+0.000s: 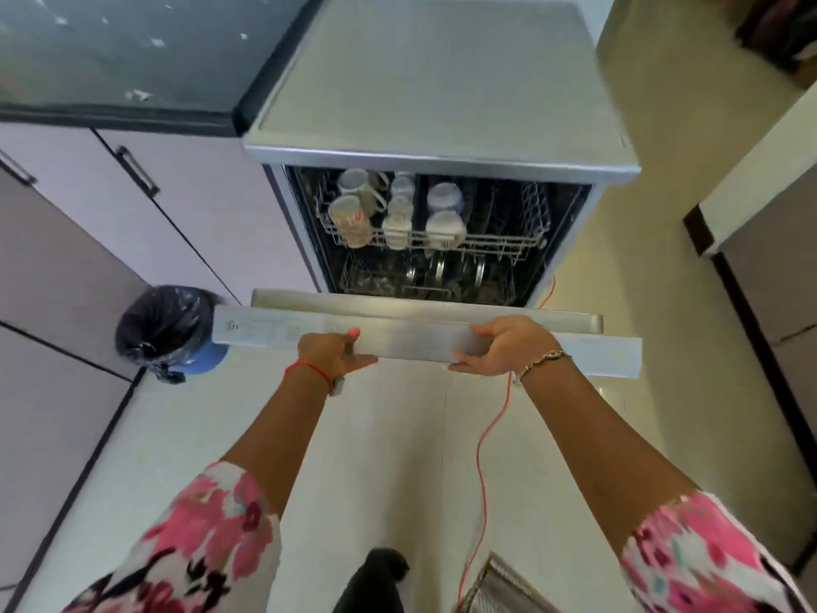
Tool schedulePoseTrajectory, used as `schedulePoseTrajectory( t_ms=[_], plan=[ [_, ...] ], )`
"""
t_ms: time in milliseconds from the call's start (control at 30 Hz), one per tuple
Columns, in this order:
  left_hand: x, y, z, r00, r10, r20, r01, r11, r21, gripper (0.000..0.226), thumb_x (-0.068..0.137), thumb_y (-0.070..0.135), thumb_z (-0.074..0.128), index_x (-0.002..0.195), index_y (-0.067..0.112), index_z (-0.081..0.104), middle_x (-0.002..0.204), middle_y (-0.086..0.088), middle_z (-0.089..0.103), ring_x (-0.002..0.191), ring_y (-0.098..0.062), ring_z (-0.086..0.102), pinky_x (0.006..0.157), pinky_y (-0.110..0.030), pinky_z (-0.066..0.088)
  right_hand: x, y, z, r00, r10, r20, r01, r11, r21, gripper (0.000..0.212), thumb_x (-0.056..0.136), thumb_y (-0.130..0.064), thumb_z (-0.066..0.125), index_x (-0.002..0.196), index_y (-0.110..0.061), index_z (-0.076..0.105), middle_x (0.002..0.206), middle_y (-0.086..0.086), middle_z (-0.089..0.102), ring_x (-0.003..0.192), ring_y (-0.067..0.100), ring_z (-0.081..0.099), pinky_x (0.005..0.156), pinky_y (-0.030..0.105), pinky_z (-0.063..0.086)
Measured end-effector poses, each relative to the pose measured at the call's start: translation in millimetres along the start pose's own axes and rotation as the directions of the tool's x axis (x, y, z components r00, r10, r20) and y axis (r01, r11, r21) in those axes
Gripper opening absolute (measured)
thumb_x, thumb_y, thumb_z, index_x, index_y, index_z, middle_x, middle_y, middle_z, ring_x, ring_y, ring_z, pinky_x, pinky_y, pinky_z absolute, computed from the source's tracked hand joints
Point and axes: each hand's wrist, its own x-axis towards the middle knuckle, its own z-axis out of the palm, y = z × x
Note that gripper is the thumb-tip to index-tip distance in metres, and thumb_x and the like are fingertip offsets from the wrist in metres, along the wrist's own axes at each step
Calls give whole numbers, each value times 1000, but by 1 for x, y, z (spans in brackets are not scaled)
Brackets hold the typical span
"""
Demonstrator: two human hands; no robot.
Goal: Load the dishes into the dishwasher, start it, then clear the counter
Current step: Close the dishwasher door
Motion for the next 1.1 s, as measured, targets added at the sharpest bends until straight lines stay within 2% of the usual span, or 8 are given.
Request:
schedulePoseTrajectory(
  t_ms=[100,167,300,467,567,700,900,1100],
  plan=[
    [14,36,20,1000,17,24,-18,1000,6,7,92,-6,45,93,-8,51,114,-20,61,93,-39,65,76,-45,47,18,-31,17,999,-32,-39,35,996,84,21,95,4,40,114,4,49,136,19,38,125,40,38,102,44,42],
    [26,59,35,997,69,39,-69,998,11,11,89,-9,47,81,-5,52,105,-25,63,67,-35,69,72,-39,47,23,-46,29,989,-129,-69,132,990,56,9,96,0,43,91,1,50,113,18,48,104,32,52,76,17,55],
    [43,106,68,993,101,56,-101,995,-9,9,88,-7,52,80,-5,51,96,-29,60,75,-38,65,66,-43,59,48,-74,33,894,-417,-166,348,878,-328,29,94,-22,54,88,7,55,71,19,61,50,25,63,41,33,55],
    [62,154,98,994,94,61,-94,996,4,9,90,-8,48,82,-7,53,82,-29,60,50,-33,66,50,-36,58,71,-126,52,346,-852,394,545,-159,-823,33,78,-31,72,94,-2,66,89,14,64,88,24,58,80,39,54],
    [69,173,115,992,109,63,-112,993,47,14,91,-8,45,79,-8,53,70,-27,62,45,-30,65,50,-32,58,102,-167,70,327,-690,646,358,-542,-760,107,55,-50,81,143,-14,31,147,16,30,139,31,15,115,50,16],
    [71,185,120,958,198,207,-255,918,304,12,85,-11,53,74,-9,57,67,-24,64,52,-24,65,46,-22,55,125,-205,86,447,-547,708,234,-692,-683,122,57,-62,75,149,-20,8,157,12,3,145,28,2,115,49,2],
    [93,199,117,300,592,748,-733,-359,577,63,61,28,83,116,12,56,111,-8,62,102,-27,58,91,-39,49,128,-206,87,456,-537,709,199,-716,-670,116,58,-63,72,149,-20,14,156,10,14,144,26,16,114,48,15],
    [129,213,116,344,341,875,-438,-765,471,119,45,50,85,141,16,23,147,-13,34,135,-39,31,106,-58,22,130,-205,87,439,-539,719,167,-737,-655,118,57,-66,71,148,-19,13,155,12,19,143,27,21,112,48,20]
  ],
)
